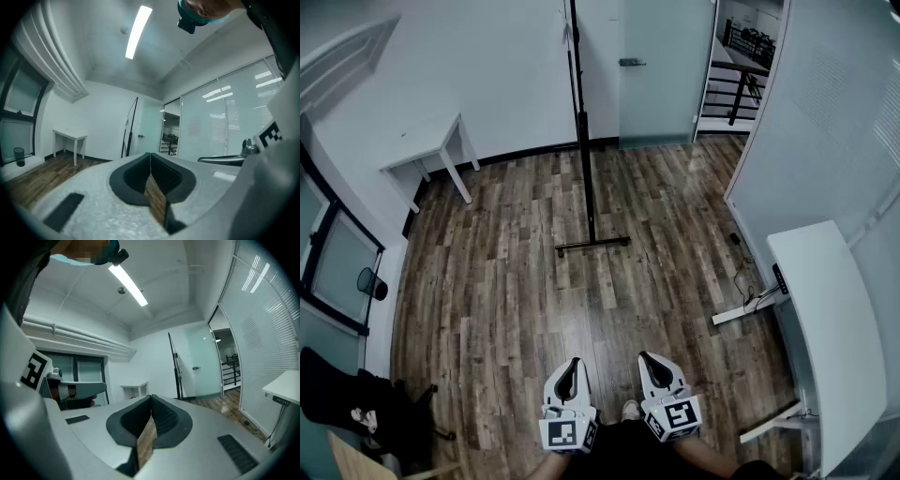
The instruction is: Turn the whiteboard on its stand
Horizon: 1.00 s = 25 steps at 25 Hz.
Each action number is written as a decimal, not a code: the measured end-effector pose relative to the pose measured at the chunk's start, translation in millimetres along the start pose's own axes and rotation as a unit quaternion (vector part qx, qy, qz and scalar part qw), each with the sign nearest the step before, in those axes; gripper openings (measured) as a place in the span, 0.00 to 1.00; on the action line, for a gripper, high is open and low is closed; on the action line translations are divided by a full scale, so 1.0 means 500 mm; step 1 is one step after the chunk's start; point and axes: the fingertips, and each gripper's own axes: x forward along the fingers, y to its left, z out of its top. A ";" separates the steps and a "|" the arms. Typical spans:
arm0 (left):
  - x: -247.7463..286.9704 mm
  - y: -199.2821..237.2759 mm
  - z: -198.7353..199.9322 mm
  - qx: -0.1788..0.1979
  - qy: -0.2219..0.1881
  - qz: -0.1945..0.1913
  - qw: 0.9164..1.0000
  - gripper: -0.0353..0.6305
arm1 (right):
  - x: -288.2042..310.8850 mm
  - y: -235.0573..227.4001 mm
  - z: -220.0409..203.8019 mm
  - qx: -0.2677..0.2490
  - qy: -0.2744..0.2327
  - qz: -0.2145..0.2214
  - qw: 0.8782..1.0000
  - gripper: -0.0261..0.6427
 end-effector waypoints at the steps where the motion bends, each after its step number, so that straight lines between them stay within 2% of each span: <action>1: 0.000 -0.002 -0.002 -0.001 0.000 0.001 1.000 0.08 | -0.002 -0.001 0.002 -0.002 0.002 0.002 1.000 0.06; 14: 0.006 -0.044 -0.014 -0.004 0.005 0.011 1.000 0.08 | -0.027 -0.027 0.015 -0.002 0.001 0.019 1.000 0.06; 20: 0.010 -0.068 -0.019 -0.006 0.004 0.022 1.000 0.08 | -0.042 -0.038 0.014 -0.001 -0.006 0.044 0.999 0.06; 25: 0.001 -0.082 -0.017 -0.003 -0.001 0.045 0.999 0.08 | -0.044 -0.050 0.006 -0.007 -0.006 0.069 0.998 0.06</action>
